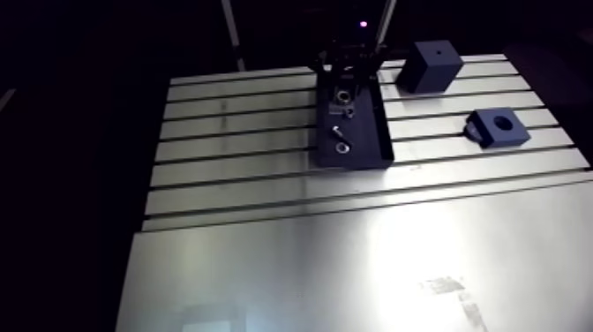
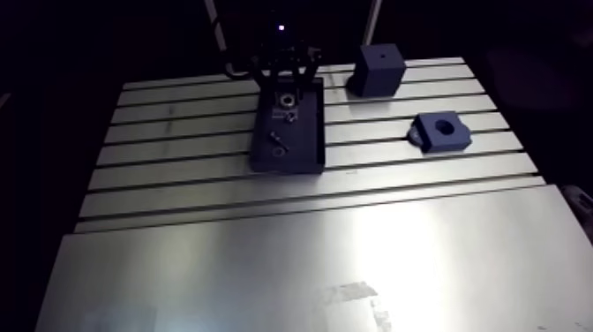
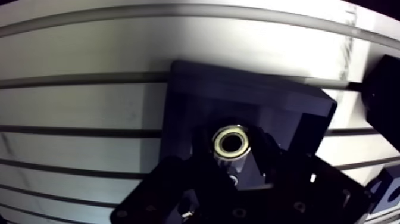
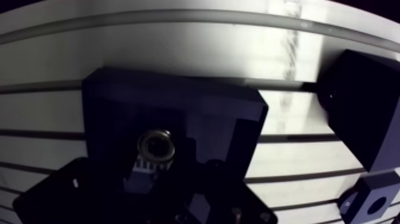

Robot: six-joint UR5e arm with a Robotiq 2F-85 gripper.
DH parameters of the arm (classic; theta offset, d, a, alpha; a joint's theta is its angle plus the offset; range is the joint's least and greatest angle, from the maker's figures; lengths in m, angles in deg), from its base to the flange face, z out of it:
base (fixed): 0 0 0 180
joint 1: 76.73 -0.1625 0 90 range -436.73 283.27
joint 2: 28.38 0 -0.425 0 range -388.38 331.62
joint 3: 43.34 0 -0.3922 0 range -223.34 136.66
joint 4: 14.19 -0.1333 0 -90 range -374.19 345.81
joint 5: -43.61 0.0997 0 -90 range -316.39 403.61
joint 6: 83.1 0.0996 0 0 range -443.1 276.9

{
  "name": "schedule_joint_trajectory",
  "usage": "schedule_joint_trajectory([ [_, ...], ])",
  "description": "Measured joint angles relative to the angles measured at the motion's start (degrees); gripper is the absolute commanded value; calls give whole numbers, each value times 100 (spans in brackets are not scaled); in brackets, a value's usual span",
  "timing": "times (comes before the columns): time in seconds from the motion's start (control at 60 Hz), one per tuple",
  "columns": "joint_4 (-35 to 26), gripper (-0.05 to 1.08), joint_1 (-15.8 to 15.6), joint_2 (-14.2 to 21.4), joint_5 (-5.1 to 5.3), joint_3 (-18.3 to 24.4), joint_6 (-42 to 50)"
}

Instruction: Pick up the bearing and press it into the housing until flush.

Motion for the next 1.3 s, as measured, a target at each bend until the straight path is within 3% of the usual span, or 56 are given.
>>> schedule_joint_trajectory([
  [0.65, -68, 62, -16, 124, 5, 42, -27],
  [0.983, -470, 62, 38, 625, -15, 57, -574],
  [1.3, -756, 62, 500, 1072, -27, -35, -1320],
])
